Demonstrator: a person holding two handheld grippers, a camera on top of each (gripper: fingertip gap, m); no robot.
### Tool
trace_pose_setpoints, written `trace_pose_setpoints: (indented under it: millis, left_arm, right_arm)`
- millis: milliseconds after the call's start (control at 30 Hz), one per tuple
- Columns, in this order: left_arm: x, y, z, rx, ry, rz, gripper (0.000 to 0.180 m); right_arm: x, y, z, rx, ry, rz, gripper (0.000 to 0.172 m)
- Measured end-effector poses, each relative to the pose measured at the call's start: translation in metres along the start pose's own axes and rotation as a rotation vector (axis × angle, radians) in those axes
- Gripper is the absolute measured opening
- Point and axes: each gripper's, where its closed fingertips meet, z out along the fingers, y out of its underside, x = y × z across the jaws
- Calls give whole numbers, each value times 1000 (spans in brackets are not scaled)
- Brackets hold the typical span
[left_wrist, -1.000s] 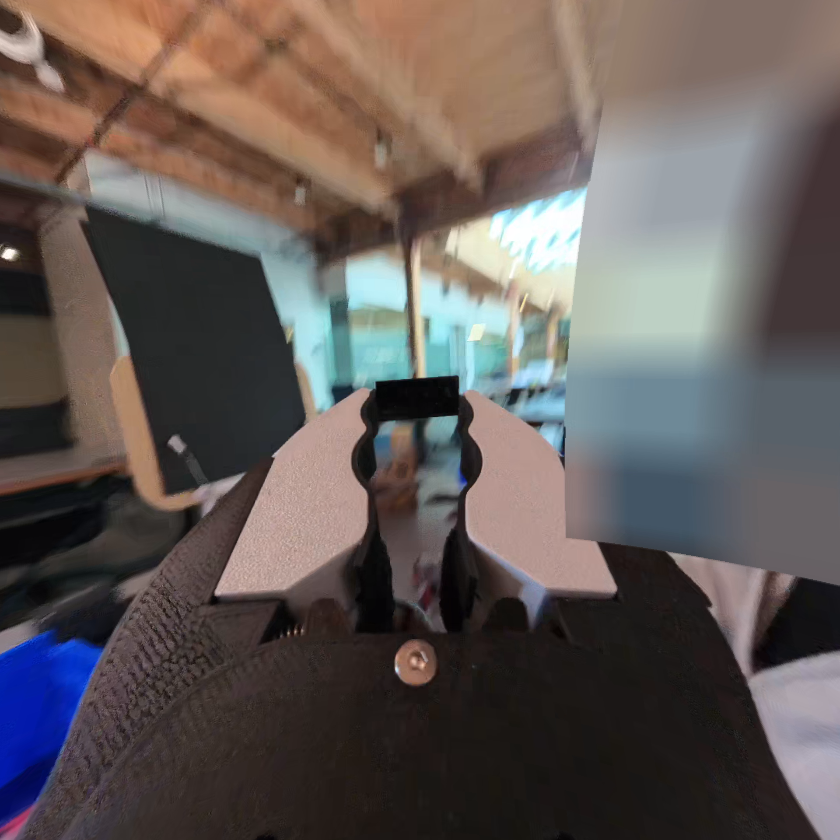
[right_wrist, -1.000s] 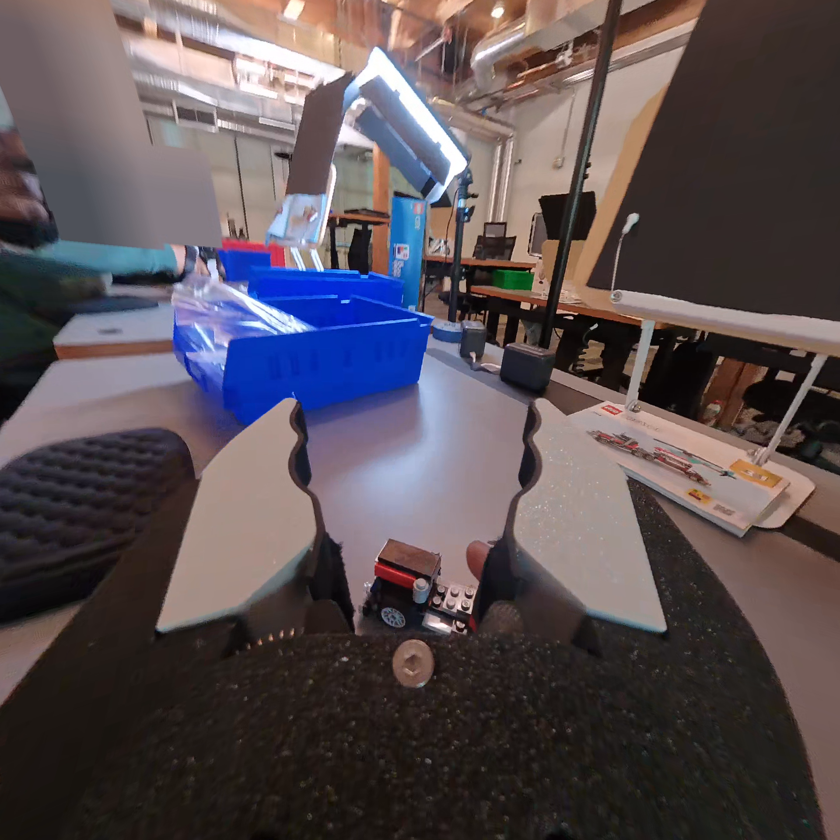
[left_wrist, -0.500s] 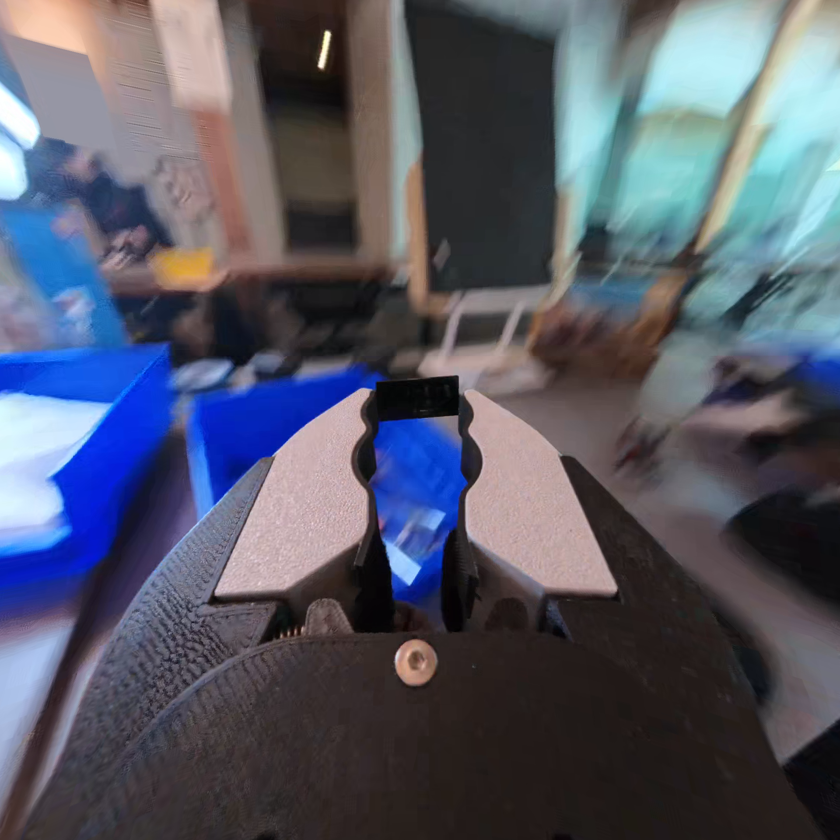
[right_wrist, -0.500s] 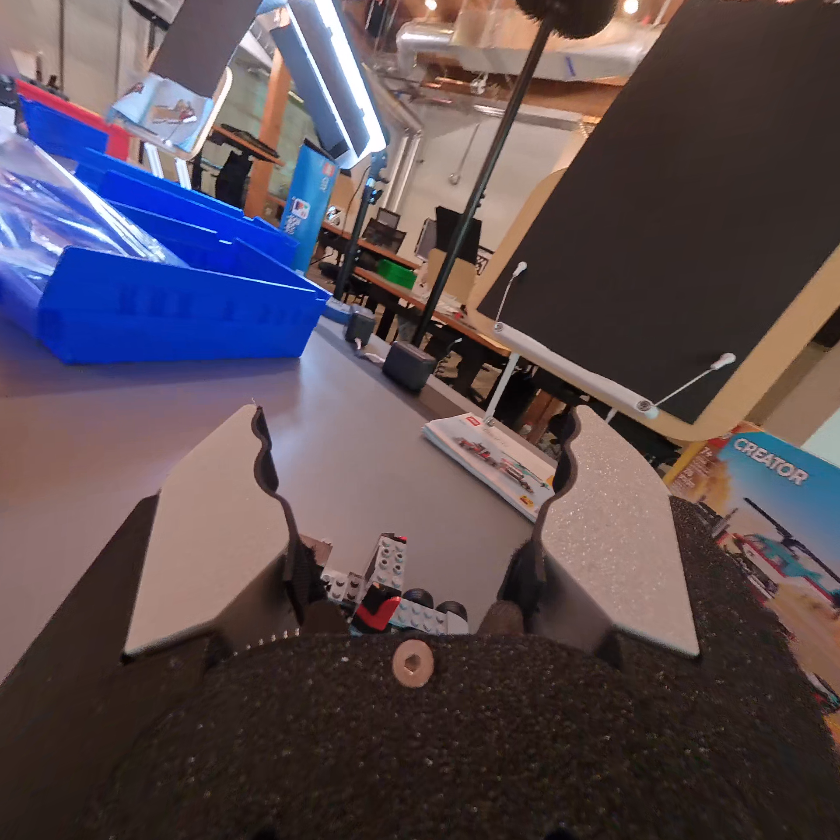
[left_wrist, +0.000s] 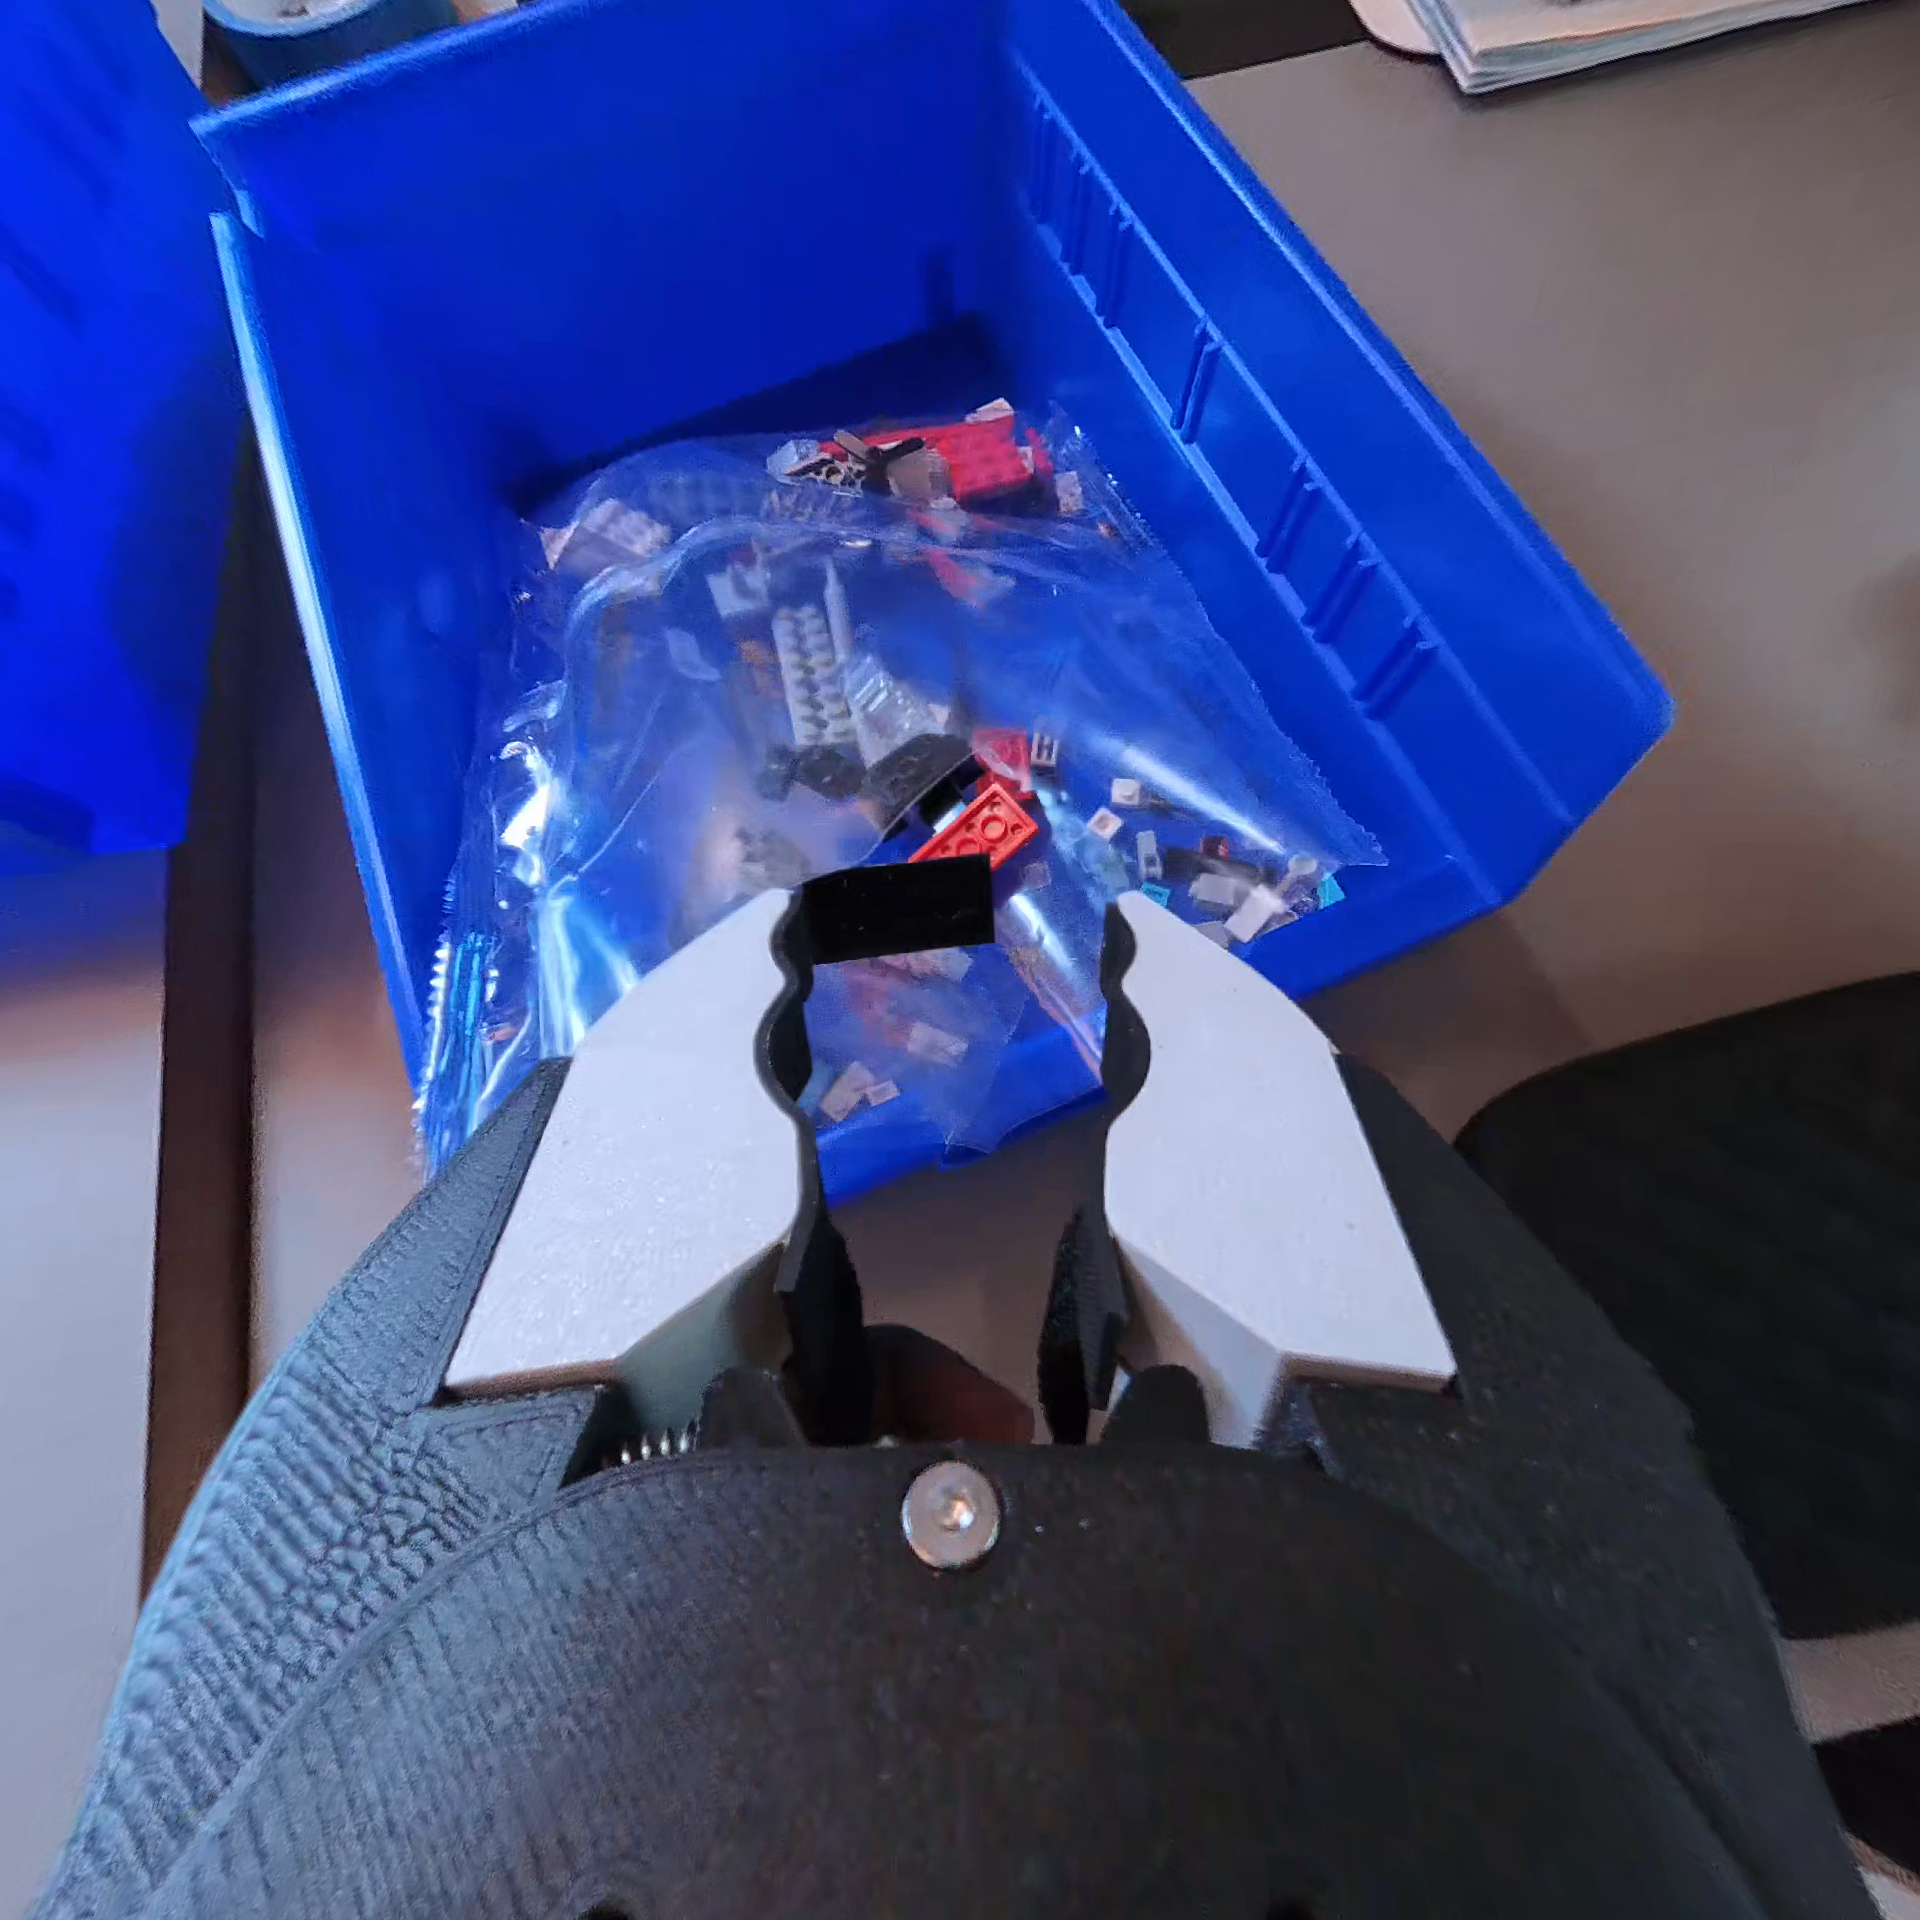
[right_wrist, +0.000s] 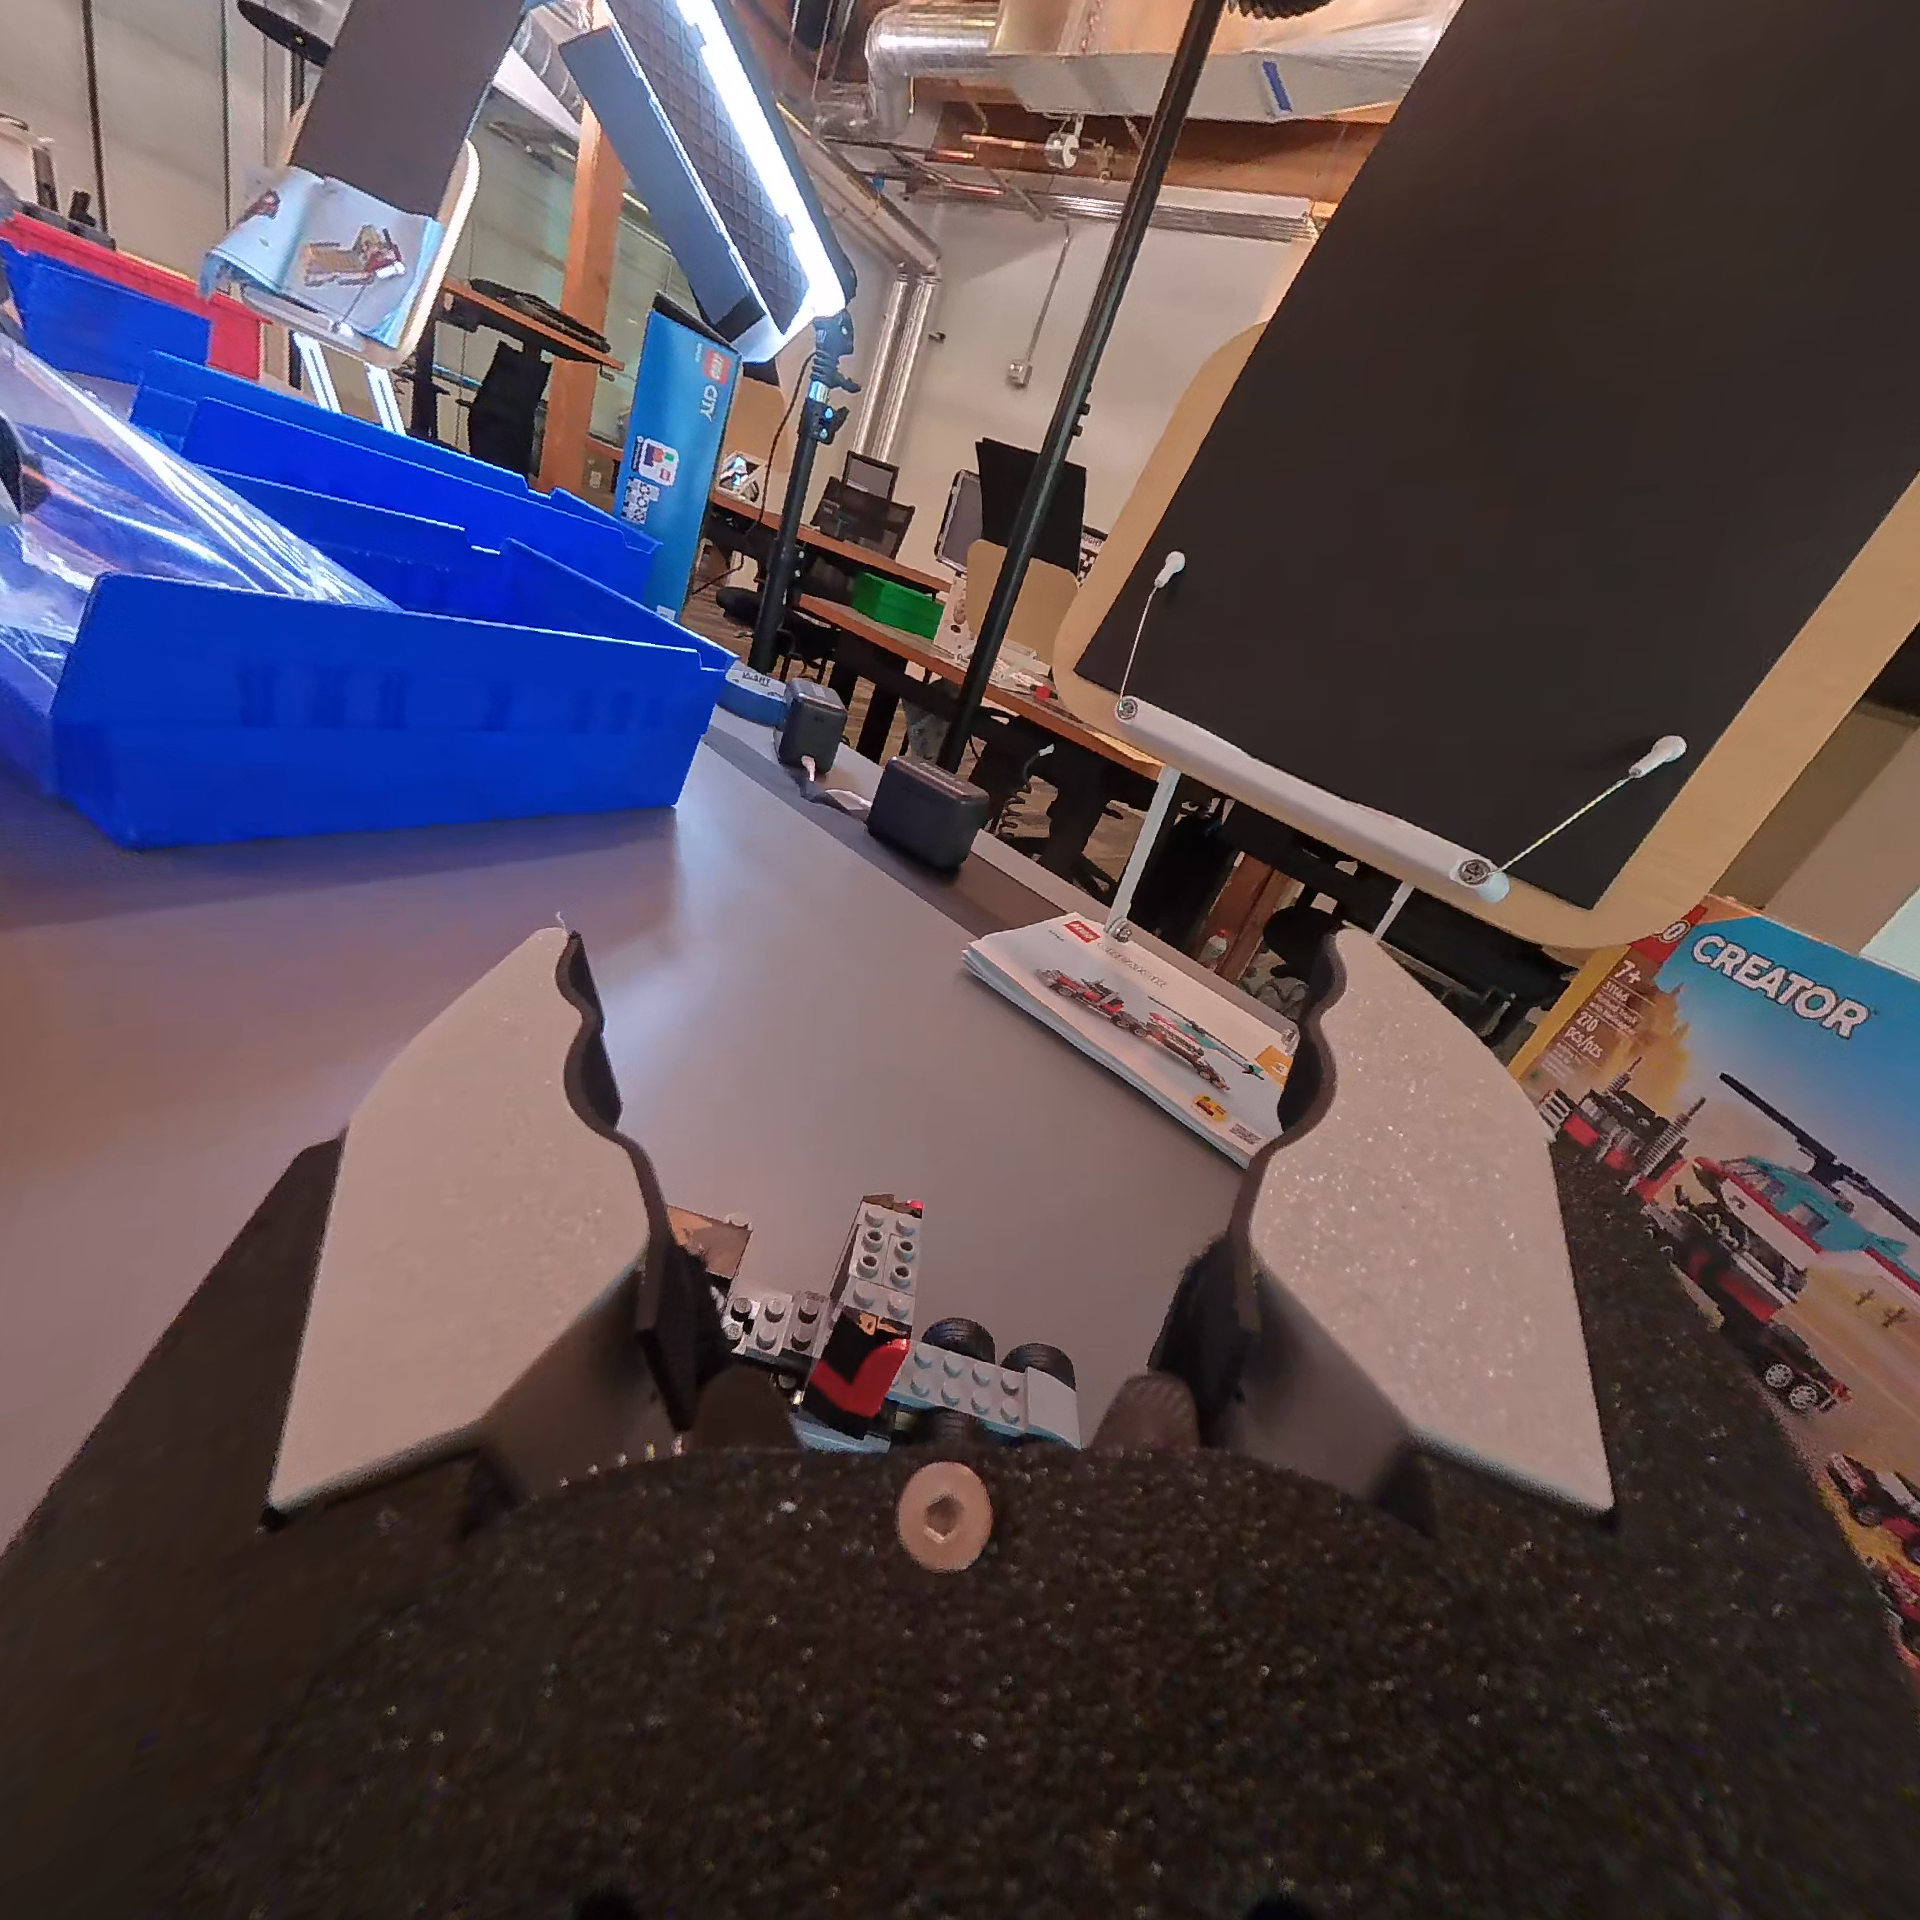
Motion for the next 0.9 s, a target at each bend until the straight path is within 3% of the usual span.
trace_pose_setpoints:
  millis: [367,500,567,633,733,833,900]
  left_arm:
    - [10,8,-9,-50,11,45,72]
    - [26,4,-44,-49,-20,111,57]
    - [52,-11,-68,62,3,251,57]
    - [94,-36,-93,256,99,412,60]
    - [180,-63,-136,559,470,548,63]
    - [236,-90,-157,738,736,502,62]
    - [260,-105,-139,741,774,456,71]
  right_arm:
    - [-4,2,2,-15,-24,4,126]
    - [-1,8,1,-49,-28,19,127]
    - [-2,18,1,-112,-58,60,127]
    - [-6,37,0,-220,-107,114,126]
    - [-20,65,-6,-400,-215,165,108]
    - [-27,72,-9,-446,-259,181,75]
    - [-24,73,-10,-450,-250,192,57]
